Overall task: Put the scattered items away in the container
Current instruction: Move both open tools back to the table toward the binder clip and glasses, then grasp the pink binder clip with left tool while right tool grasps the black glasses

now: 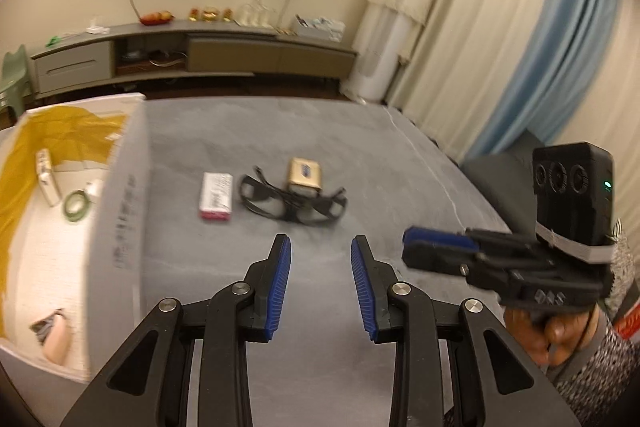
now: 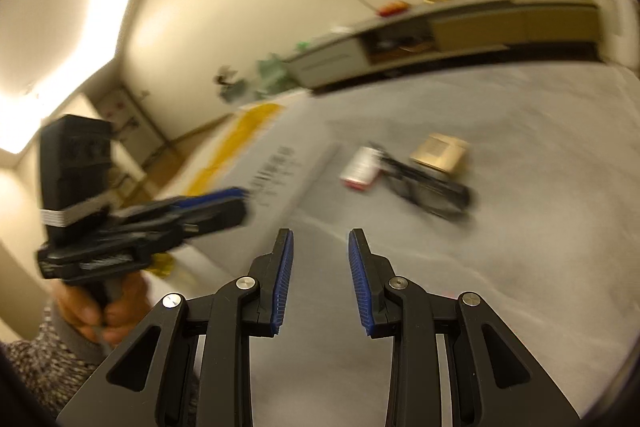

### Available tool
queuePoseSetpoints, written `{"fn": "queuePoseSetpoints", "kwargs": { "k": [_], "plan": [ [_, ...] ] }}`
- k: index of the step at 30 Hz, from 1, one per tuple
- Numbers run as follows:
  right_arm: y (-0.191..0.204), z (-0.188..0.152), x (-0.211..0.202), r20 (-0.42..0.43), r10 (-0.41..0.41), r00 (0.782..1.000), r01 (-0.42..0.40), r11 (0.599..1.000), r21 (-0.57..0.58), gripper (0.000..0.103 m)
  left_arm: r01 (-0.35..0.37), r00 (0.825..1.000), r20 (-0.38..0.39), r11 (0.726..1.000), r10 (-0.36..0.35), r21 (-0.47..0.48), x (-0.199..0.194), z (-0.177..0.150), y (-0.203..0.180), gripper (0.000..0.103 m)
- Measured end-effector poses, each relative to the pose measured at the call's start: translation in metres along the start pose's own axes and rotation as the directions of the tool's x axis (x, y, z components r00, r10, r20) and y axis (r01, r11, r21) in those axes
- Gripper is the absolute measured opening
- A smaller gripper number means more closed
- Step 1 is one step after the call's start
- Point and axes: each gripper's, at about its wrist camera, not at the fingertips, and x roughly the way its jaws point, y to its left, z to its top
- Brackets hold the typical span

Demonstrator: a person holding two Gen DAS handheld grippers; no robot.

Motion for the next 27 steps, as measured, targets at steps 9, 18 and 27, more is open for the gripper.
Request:
{"fn": "queuePoseSetpoints", "kwargs": {
  "k": [9,18,27],
  "plan": [
    [-0.076,-0.032,0.03,-0.18,-0.201,0.963,0.228,0.963,0.145,0.034,0.021,0.998,-0.066,0.999,-0.02,0.024,0.034,-0.004,-0.016,0.033],
    [-0.036,-0.044,0.059,-0.216,-0.052,0.975,0.067,0.996,0.063,0.038,-0.002,0.997,-0.079,1.0,0.001,-0.011,0.034,-0.007,0.0,0.033],
    [-0.028,-0.014,0.061,-0.139,-0.22,0.966,0.208,0.974,-0.095,0.043,0.017,0.995,-0.096,0.993,-0.028,-0.115,0.039,-0.013,0.025,0.043]
  ]
}}
